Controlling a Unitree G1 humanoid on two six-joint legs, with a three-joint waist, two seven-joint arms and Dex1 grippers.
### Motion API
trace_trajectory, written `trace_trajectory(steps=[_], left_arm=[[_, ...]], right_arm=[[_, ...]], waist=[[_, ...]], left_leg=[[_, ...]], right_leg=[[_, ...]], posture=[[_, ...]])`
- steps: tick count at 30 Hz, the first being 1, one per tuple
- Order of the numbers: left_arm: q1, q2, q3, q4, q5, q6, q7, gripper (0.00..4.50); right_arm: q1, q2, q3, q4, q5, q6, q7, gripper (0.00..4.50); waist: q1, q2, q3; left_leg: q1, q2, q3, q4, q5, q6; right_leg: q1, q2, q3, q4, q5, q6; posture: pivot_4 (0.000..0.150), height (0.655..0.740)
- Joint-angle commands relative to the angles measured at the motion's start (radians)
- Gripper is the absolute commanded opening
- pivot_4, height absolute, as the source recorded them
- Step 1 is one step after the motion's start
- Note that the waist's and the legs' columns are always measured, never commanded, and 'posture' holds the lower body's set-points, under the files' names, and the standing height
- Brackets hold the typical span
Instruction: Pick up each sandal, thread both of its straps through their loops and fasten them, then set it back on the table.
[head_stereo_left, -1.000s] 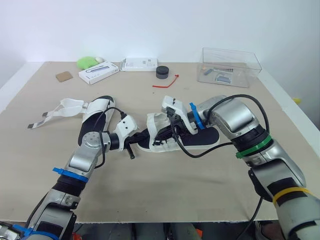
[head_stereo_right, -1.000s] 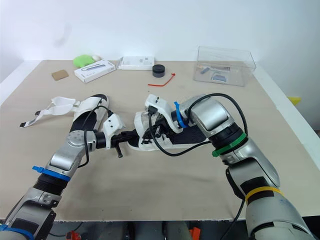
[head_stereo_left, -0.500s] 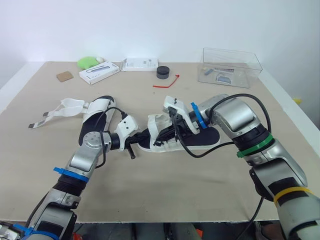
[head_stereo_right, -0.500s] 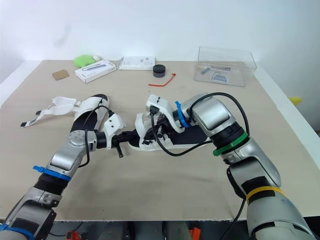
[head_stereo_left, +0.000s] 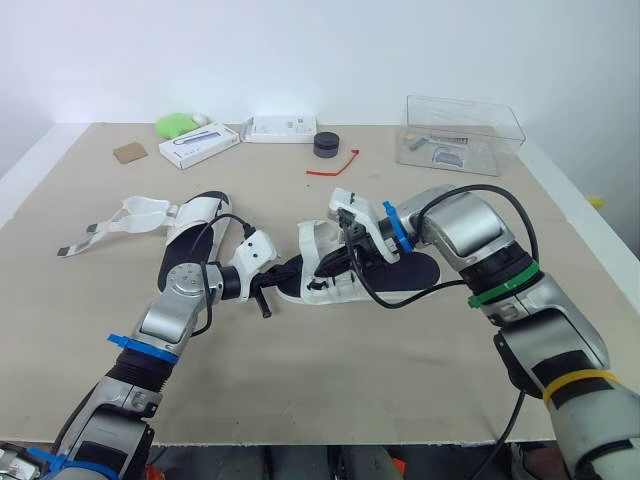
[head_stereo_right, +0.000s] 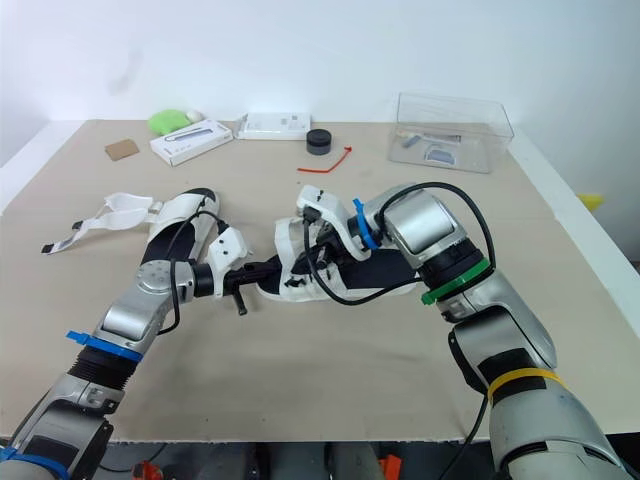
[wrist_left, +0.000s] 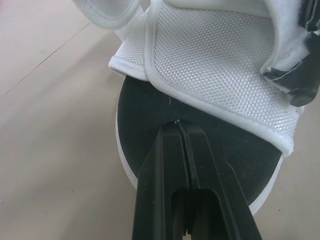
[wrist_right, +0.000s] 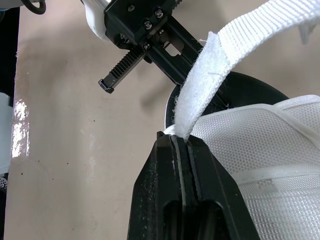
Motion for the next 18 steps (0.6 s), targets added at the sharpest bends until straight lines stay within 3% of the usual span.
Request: trace_trajectory(steps=[1,18], left_arm=[[0.030,0.002,-0.035,0.045,0.042,0.032,0.002,0.00],[0.023,0.007,-0.032,0.055,0.044,0.029,0.001,0.00]], right_arm=[[-0.028,-0.009,-0.016,0.005,0.003,0.024,0.028,0.04],[-0.058,-0.007,-0.065,0.068,0.021,0.042,0.035,0.04]], waist=[[0.000,0.000,0.000],[0.000,0.000,0.000]], left_leg=[[0.000,0.000,0.000,0.000,0.000,0.000],[-0.001,-0.001,0.000,0.000,0.000,0.000]], right_leg=[[0.000,0.000,0.000,0.000,0.000,0.000],[0.000,-0.002,0.000,0.000,0.000,0.001]], posture=[[0.150,0.7400],[0.150,0.7400]])
